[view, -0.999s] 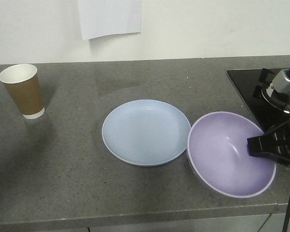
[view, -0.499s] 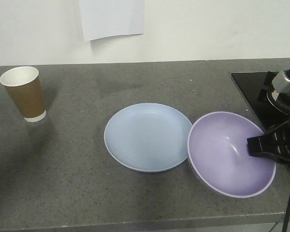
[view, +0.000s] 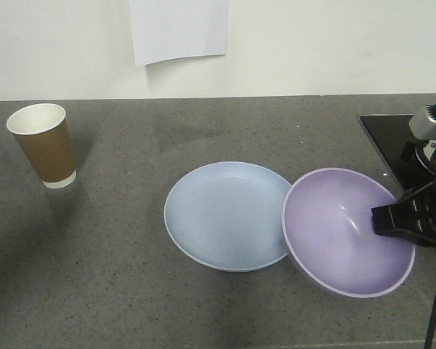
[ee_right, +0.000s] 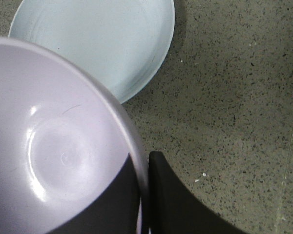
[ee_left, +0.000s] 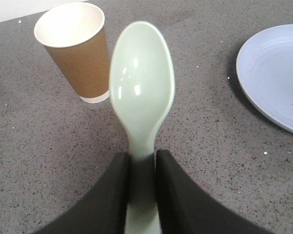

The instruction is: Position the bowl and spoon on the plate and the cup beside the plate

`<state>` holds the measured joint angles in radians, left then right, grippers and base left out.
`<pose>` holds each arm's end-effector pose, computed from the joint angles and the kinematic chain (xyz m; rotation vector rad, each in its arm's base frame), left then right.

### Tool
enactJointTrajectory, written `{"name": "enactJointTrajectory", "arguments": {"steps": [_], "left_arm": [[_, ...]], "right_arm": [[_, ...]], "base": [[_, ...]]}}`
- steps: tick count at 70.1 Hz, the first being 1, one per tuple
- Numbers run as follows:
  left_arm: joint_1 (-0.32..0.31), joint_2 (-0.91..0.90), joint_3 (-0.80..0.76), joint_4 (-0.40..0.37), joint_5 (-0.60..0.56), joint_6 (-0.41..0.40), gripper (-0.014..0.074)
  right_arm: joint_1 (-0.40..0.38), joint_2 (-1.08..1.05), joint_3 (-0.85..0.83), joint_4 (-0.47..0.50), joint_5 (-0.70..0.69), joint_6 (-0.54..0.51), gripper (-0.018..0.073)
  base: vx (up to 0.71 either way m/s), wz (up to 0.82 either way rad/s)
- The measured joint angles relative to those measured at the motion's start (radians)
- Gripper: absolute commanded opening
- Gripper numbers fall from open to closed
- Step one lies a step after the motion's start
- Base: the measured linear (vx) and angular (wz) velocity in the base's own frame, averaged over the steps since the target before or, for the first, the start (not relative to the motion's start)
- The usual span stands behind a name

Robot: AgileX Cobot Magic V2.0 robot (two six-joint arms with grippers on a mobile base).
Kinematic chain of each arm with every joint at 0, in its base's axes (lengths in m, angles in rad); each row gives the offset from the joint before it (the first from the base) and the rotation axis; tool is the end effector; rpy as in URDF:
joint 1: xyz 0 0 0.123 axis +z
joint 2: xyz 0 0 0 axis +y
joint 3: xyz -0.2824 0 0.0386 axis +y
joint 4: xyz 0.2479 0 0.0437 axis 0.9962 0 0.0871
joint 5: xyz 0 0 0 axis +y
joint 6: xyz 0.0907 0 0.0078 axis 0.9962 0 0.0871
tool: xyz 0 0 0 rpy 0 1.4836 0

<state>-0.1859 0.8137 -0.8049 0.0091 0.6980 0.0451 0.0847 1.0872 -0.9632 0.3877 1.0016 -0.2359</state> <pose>0.1538 -0.0284 0.3433 0.2568 2.1761 -0.0691 0.1974 0.0459 0.3309 -0.2541 2.5416 0.4412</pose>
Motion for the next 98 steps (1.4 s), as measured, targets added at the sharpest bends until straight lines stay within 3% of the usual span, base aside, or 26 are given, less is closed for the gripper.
{"name": "enactJointTrajectory", "arguments": {"steps": [98], "left_arm": [[0.000,0.000,0.000,0.000,0.000,0.000,0.0125]], "right_arm": [[0.000,0.000,0.000,0.000,0.000,0.000,-0.0003]], "base": [[0.04,0.01]]}}
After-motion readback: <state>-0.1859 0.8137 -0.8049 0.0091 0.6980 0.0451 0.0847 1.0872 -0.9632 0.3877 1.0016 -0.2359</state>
